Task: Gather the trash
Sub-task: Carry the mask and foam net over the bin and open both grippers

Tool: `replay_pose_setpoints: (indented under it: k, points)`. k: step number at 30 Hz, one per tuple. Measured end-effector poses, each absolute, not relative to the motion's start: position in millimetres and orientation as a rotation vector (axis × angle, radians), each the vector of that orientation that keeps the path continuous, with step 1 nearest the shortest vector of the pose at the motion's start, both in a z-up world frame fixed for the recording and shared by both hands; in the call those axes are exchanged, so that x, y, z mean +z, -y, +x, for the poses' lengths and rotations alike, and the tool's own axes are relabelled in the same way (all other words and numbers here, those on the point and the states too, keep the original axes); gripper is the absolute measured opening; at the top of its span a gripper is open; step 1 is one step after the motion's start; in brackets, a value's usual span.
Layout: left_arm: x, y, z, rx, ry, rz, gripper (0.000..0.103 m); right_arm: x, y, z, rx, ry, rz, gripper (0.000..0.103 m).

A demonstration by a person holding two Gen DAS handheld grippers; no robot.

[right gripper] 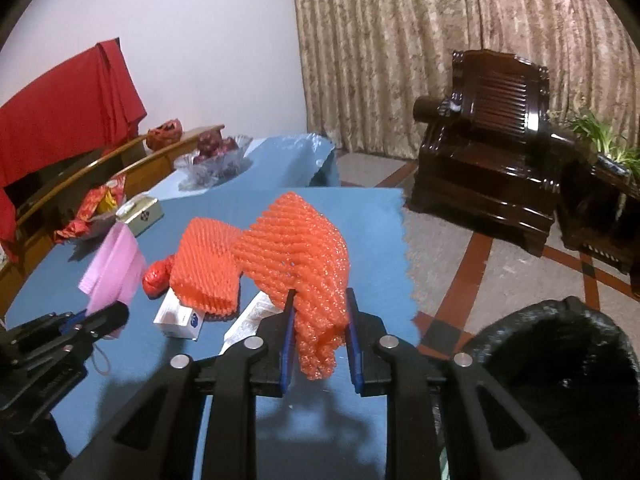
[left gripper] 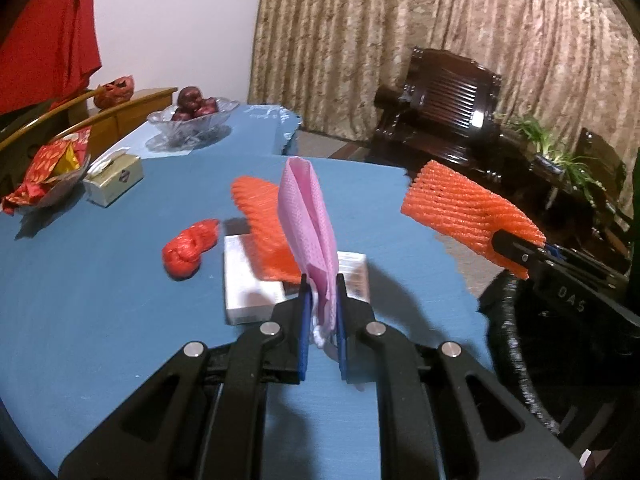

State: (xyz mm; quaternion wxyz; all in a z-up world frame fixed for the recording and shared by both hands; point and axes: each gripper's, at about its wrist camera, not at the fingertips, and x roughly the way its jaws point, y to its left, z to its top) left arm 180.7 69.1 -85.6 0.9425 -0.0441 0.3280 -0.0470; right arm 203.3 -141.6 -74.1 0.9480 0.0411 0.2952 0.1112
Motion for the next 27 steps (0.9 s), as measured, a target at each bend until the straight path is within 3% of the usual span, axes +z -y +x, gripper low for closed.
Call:
replay_pose_setpoints:
  k: [27]
  points:
    - [-61, 78, 152, -0.406, -0.616, -0.015, 0.01, -41, 279, 111, -0.024, -0.53, 0.107, 0.022]
